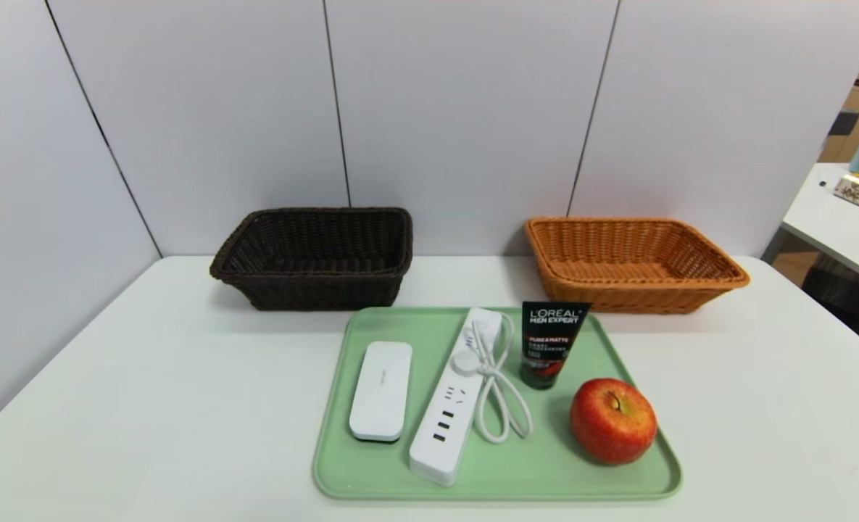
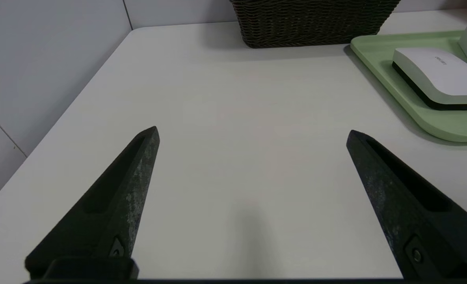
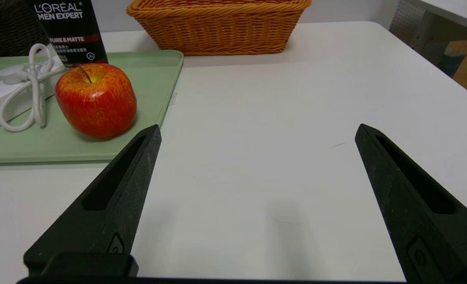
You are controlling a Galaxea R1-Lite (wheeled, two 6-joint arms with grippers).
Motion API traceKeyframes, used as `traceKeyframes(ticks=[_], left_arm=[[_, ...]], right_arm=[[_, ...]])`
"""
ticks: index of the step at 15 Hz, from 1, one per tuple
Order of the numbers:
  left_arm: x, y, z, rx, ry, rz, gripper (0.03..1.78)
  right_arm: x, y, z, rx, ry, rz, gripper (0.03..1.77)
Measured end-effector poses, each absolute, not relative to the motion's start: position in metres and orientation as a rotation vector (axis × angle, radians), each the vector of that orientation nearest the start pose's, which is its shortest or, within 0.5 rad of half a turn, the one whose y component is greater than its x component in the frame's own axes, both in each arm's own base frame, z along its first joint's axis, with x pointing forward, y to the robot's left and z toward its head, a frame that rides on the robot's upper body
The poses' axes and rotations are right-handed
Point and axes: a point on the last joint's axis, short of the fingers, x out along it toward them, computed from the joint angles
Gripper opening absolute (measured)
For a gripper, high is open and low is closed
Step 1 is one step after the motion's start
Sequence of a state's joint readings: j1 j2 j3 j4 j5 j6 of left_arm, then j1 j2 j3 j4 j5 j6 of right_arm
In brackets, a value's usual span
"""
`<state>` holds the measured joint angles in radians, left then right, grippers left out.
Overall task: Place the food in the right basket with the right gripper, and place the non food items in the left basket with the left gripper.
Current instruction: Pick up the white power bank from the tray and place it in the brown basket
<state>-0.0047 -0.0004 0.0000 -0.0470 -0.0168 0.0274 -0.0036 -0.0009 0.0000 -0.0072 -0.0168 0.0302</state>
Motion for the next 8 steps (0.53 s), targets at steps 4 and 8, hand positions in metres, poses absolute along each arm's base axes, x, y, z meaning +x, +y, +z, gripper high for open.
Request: traceKeyframes(ticks=[4, 8], left_arm=[[-0.0230, -0.0003, 0.0803, 0.028, -0.048, -0.020, 1.69], [-0.0230, -0.0003, 0.0803, 0.028, -0.048, -0.020, 1.69]], right_arm=[[-0.0229, -0.0003, 0.0762, 0.031, -0.009, -0.021, 1.70], [-0.0229, -0.0003, 0.0762, 0.028, -0.008, -0.022, 1.70]])
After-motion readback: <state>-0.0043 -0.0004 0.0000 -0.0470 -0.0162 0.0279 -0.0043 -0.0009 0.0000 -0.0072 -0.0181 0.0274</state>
